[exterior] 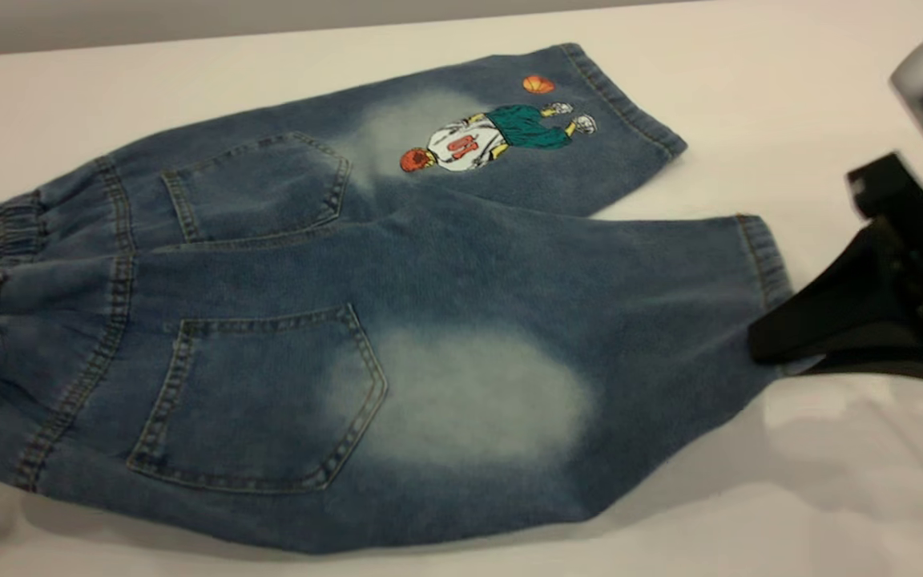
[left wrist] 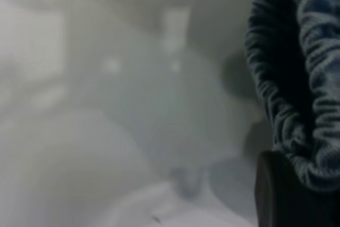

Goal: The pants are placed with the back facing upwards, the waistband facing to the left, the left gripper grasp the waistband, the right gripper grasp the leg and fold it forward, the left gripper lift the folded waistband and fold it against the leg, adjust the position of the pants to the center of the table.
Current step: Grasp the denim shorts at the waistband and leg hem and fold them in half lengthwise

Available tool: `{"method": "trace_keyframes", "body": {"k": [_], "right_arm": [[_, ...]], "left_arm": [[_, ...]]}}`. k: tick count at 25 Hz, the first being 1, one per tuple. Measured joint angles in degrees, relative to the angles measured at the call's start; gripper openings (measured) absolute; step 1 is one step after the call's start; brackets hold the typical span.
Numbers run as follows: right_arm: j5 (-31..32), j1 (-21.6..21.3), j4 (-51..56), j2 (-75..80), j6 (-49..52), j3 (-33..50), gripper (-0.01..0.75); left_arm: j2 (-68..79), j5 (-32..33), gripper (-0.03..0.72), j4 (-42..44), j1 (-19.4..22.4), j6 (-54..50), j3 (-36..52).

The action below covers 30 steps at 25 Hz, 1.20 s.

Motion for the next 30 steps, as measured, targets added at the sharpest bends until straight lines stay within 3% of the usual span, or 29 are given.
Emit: {"method": "trace_keyframes", "body": {"k": [13,19,30], "right_arm": [[0.02,0.0,-15.04,-22.4,22.64,-0.37,0.015],[0.53,0.0,-18.8,-29.21,32.4,-7.01,0.015],[0.05,0.0,-23.83,-19.2,37.61,-23.69,0.015]], "left_arm": [[-18.72,12.43,0.132,-0.18,0.0,-4.82,-0.05],[-25.46,12.04,0.131,-0.18,0.0,-8.34,-0.08],[-25.28,8.66,0.131,-1.23,0.0,-11.94,-4.62]]}}
